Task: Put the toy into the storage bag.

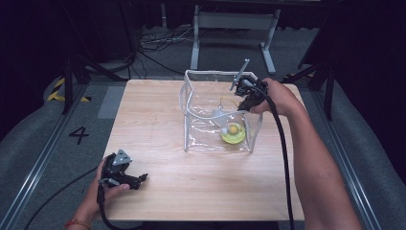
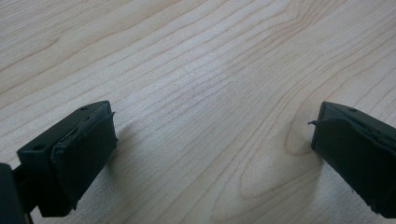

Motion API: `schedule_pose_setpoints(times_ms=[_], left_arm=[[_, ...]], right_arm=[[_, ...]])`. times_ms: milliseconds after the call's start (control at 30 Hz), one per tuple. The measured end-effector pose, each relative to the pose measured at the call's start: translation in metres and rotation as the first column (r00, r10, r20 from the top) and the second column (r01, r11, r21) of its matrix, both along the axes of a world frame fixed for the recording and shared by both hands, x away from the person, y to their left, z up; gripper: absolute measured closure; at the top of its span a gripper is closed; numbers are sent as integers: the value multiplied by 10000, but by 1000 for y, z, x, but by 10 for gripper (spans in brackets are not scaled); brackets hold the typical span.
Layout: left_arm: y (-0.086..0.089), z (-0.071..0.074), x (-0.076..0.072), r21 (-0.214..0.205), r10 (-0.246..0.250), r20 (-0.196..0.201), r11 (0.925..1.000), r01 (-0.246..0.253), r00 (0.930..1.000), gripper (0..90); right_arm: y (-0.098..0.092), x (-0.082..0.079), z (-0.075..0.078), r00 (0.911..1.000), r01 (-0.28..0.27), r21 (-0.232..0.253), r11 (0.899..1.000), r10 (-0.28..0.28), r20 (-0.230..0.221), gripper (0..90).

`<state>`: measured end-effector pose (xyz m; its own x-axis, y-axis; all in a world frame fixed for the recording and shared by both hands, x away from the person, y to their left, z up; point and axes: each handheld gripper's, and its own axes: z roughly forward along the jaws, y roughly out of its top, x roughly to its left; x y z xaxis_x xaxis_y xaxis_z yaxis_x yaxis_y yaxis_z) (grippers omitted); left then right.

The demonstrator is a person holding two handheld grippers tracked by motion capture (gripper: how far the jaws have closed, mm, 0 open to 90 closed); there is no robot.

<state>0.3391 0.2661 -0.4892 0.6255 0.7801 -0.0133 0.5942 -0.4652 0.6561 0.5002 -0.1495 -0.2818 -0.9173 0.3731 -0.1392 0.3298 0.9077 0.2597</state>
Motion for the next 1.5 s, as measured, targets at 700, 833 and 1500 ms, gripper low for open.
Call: schedule_pose_setpoints(times_ms=[700, 833, 1500], left_arm=[[0, 0, 0, 15, -3, 30, 10000, 3, 10000, 3], [0, 0, 0, 4, 5, 10, 10000, -5, 10000, 3], [0, 0, 0, -3, 24, 9, 10000, -24, 10000, 4]], right_arm=[[-24, -29, 31, 9738, 596, 2131, 9752, -1037, 2024, 443], [-30, -39, 32, 9574, 801, 2179, 9727, -1359, 2547, 366], [-80, -94, 28, 9072, 676, 3344, 9400, -1974, 3716, 246]])
